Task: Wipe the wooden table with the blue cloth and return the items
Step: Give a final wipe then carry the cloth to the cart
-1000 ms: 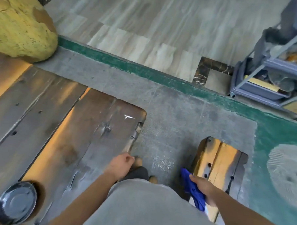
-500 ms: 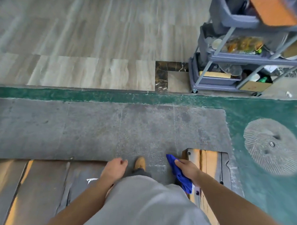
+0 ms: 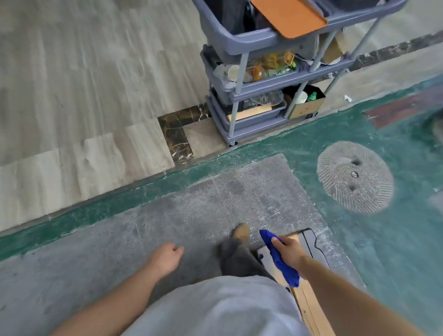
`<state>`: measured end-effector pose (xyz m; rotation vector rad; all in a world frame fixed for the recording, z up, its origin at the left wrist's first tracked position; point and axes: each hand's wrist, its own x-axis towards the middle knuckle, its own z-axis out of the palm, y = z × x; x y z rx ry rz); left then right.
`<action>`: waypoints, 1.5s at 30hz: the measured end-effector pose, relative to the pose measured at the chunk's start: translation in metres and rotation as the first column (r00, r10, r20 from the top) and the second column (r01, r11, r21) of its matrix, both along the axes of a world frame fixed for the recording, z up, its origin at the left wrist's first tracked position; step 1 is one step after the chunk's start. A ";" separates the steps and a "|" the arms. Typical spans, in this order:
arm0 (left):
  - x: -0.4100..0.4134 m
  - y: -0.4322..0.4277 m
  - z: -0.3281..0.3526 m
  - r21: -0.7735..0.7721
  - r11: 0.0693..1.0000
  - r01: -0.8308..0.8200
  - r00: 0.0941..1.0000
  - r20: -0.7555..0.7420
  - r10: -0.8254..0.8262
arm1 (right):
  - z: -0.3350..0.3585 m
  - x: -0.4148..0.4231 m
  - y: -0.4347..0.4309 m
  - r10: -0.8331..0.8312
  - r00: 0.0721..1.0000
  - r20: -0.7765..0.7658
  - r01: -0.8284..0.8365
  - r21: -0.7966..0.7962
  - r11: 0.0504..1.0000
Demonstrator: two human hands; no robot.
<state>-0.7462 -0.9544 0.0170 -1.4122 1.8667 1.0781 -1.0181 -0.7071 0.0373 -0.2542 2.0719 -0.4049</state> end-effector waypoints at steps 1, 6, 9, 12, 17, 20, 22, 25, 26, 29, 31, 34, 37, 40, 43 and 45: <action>-0.024 -0.009 -0.001 0.007 1.000 0.028 0.999 -0.017 -0.028 | -0.008 -0.015 0.005 -0.031 1.000 -0.004 0.031 0.022 0.999; -0.151 -0.040 0.003 -0.004 0.987 0.159 0.983 -0.093 -0.158 | -0.032 -0.093 0.021 -0.100 0.995 -0.005 0.099 0.146 0.984; -0.215 -0.060 0.003 -0.018 0.975 0.221 0.973 -0.071 -0.221 | -0.045 -0.144 0.021 -0.119 0.993 0.015 0.113 0.214 0.970; -0.266 -0.084 0.002 -0.027 0.976 0.214 0.974 -0.069 -0.216 | -0.039 -0.190 -0.005 -0.129 0.991 0.017 0.124 0.194 0.973; -0.322 -0.121 0.014 -0.068 0.980 0.186 0.979 -0.071 -0.190 | -0.015 -0.259 -0.069 -0.076 0.997 0.029 0.073 0.096 0.993; -0.341 -0.144 0.013 -0.068 0.987 0.143 0.987 -0.059 -0.147 | -0.006 -0.294 -0.108 -0.096 0.994 0.042 0.097 -0.012 0.995; -0.357 -0.162 0.010 -0.070 0.991 0.118 0.991 -0.059 -0.122 | -0.004 -0.319 -0.133 -0.105 0.994 0.043 0.109 -0.090 0.990; -0.392 -0.188 0.011 -0.087 0.989 0.121 0.990 -0.058 -0.126 | 0.004 -0.358 -0.172 -0.144 0.988 0.064 0.154 -0.203 0.967; -0.407 -0.196 0.013 -0.092 0.988 0.123 0.989 -0.069 -0.130 | 0.009 -0.372 -0.184 -0.171 0.981 0.087 0.188 -0.240 0.952; -0.465 -0.220 0.023 -0.120 0.986 0.116 0.978 -0.157 -0.134 | 0.024 -0.417 -0.221 -0.285 0.925 0.253 0.363 -0.357 0.861; -0.509 -0.233 0.042 -0.188 0.977 0.106 0.955 -0.254 -0.153 | 0.042 -0.449 -0.244 -0.341 0.858 0.385 0.493 -0.431 0.756; -0.573 -0.251 0.087 -0.342 0.939 0.027 0.893 -0.413 -0.176 | 0.082 -0.498 -0.277 -0.390 0.755 0.527 0.649 -0.517 0.557; -0.628 -0.278 0.113 -0.451 0.893 -0.016 0.814 -0.525 -0.251 | 0.126 -0.544 -0.312 -0.403 0.708 0.580 0.707 -0.586 0.397; -0.675 -0.309 0.115 -0.587 0.809 -0.027 0.750 -0.547 -0.372 | 0.162 -0.588 -0.352 -0.380 0.754 0.536 0.652 -0.680 0.335; -0.709 -0.332 0.106 -0.670 0.742 -0.018 0.783 -0.471 -0.406 | 0.182 -0.630 -0.401 -0.398 0.847 0.351 0.509 -0.752 0.419; -0.721 -0.342 0.096 -0.679 0.734 -0.005 0.830 -0.412 -0.375 | 0.185 -0.657 -0.435 -0.431 0.890 0.149 0.378 -0.771 0.513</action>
